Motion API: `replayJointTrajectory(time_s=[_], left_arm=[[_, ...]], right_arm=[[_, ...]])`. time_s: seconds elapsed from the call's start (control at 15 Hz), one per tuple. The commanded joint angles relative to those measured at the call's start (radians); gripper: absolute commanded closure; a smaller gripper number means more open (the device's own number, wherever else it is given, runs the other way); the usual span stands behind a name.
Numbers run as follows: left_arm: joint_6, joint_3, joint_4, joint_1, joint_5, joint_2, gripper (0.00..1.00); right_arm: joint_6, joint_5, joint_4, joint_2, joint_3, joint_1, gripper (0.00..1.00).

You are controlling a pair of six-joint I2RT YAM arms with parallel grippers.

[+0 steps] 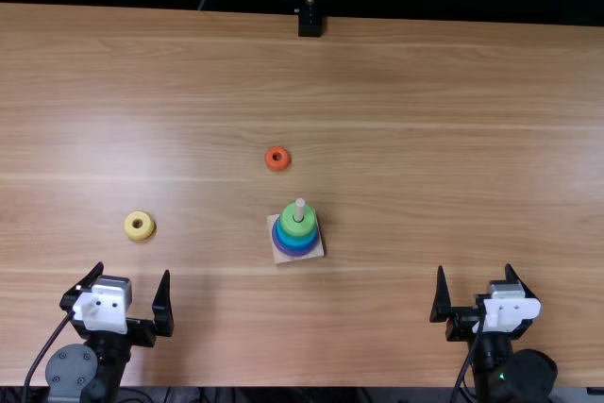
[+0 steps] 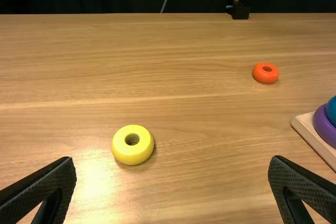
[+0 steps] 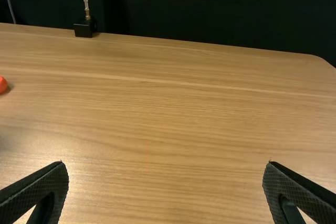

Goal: Build the Hanoi tower: stack the rings onto the peg from bottom to top in this color order: purple, dark blue, light blue, dark green, light green, yellow, orange.

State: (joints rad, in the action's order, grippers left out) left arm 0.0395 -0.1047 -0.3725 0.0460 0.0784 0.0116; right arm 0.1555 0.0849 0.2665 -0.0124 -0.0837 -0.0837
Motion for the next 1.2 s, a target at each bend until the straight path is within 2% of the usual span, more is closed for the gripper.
replayJointTrajectory(time_s=[0.0,0.33,0.47,0.6,0.67,0.73,0.93,1.07,1.13], left_arm=[[-0.012,0.105,-0.073,-0.003,0.019,-0.012,0.00],[-0.010,0.105,-0.073,-0.005,0.019,-0.012,0.00],[-0.014,0.105,-0.075,-0.008,0.030,-0.012,0.00],[-0.003,0.105,-0.053,-0.009,0.010,-0.012,0.00],[-0.003,0.099,-0.025,-0.011,-0.010,-0.012,0.00],[-0.003,0.060,0.010,-0.014,-0.045,-0.009,0.00],[-0.014,-0.179,0.010,-0.035,-0.196,0.145,0.00],[-0.017,-0.352,-0.126,-0.055,-0.253,0.280,0.00],[-0.017,-0.463,-0.240,-0.078,-0.266,0.355,0.00]], right_arm=[[0.005,-0.002,0.053,0.012,0.068,-0.013,0.00],[0.003,-0.002,0.053,0.012,0.068,-0.013,0.00],[0.003,-0.002,0.053,0.012,0.068,-0.013,0.00],[0.003,-0.002,0.053,0.012,0.068,-0.013,0.00],[0.003,-0.002,0.053,0.012,0.068,-0.013,0.00],[0.005,-0.002,0.053,0.012,0.068,-0.013,0.00],[0.005,-0.002,0.053,0.012,0.068,-0.013,0.00],[0.003,-0.002,0.053,0.012,0.068,-0.013,0.00],[0.005,-0.002,0.053,0.012,0.068,-0.013,0.00]])
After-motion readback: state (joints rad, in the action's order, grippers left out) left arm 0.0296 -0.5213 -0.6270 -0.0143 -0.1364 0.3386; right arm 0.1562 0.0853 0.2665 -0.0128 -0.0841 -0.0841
